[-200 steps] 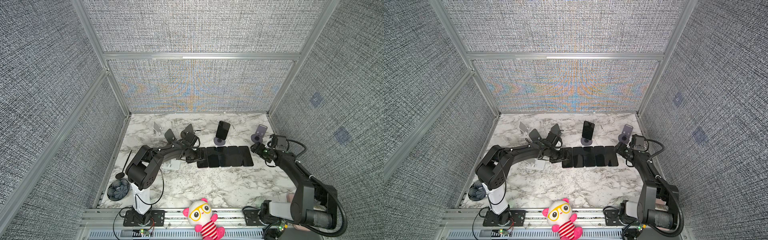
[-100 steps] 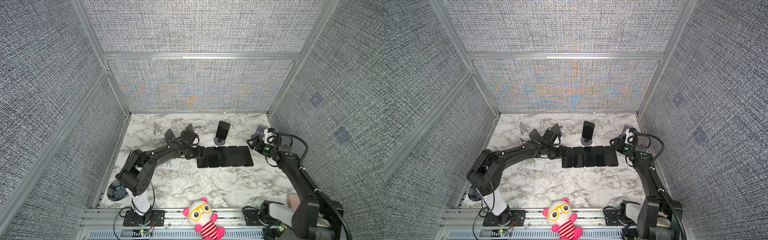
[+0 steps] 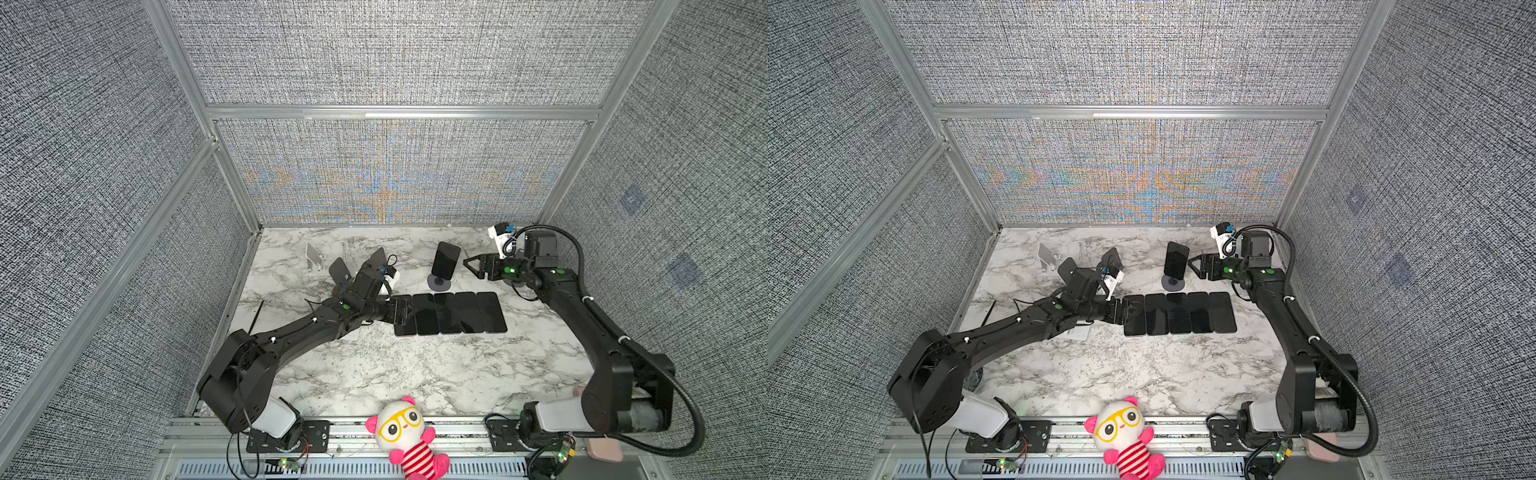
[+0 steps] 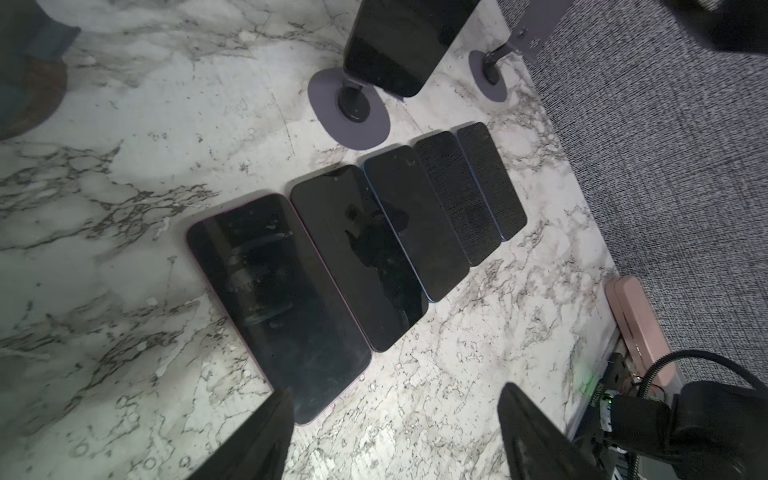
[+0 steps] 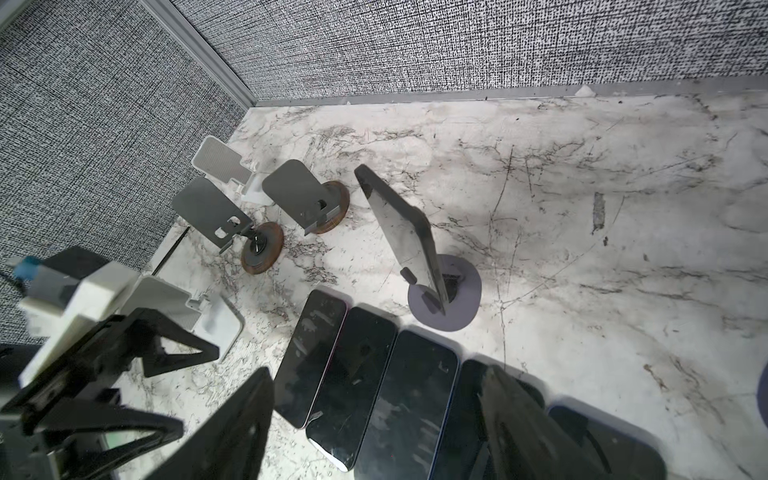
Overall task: Remove the phone from the phone stand
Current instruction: 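Grasp the black phone on the purple stand with right gripper and lift it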
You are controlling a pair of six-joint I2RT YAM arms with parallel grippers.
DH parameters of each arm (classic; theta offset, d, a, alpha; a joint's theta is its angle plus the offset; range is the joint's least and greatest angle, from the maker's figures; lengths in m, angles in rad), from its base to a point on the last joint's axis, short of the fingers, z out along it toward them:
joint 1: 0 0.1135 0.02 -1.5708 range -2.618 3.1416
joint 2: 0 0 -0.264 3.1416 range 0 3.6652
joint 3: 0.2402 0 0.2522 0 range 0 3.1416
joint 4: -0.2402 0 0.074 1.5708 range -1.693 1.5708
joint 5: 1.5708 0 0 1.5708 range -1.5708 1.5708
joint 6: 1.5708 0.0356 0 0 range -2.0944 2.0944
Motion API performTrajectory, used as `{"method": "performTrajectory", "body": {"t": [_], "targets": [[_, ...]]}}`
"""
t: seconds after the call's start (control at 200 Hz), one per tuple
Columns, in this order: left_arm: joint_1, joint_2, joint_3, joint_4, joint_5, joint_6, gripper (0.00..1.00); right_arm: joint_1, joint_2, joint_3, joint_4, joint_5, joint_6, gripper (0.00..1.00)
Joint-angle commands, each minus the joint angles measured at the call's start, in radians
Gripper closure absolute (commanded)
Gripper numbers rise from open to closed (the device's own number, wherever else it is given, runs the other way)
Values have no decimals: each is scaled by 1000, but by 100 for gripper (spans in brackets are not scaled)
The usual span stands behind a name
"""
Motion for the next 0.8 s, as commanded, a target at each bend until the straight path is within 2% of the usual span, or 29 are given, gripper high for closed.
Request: {"method": "performTrajectory", "body": {"t": [0.0,0.195,0.53,0.725,0.795], "targets": [[-3,-32,-24,61,7,21,23,10,65,57,59,-41,-37,24],[-3,-51,-69,108,-31,4,23,23,173,76,202,-67,53,24],[-3,-39,-79,123,-27,-21,24,52,312,107,280,-38,76,27],[-3,-37,-87,134,-27,-32,24,52,329,105,301,-33,77,39],[-3,-35,-87,134,-24,-34,24,52,330,105,298,-33,71,52]]}}
